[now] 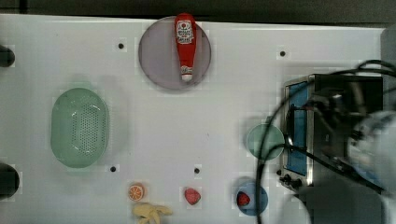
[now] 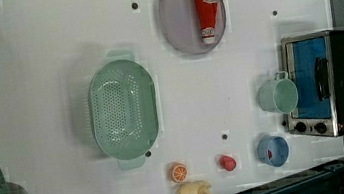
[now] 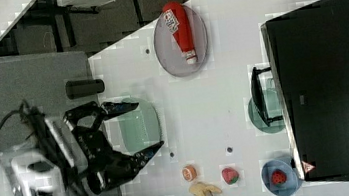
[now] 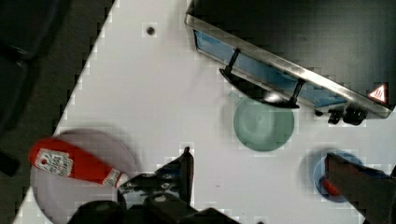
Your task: Drag strainer right to left.
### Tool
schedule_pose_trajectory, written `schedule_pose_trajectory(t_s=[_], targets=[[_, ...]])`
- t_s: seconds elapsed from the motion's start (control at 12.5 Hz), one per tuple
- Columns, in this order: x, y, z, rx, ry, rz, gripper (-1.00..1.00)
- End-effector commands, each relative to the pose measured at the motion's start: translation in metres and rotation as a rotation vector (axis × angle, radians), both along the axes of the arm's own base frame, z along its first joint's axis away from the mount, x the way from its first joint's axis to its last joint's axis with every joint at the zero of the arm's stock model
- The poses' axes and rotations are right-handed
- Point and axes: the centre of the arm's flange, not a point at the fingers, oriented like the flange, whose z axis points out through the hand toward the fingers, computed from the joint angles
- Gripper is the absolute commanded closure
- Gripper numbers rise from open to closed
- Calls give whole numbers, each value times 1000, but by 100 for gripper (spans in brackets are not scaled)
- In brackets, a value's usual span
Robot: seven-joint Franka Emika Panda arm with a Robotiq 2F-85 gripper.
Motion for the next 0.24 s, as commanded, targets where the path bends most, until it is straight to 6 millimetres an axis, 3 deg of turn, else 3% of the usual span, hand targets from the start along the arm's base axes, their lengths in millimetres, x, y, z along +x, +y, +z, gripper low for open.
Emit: schedule_pose_trajectory(t_s=[0.08, 0.24], targets=[[33, 115, -33, -17, 91, 265, -100], [33, 116, -35, -19, 94, 265, -100]])
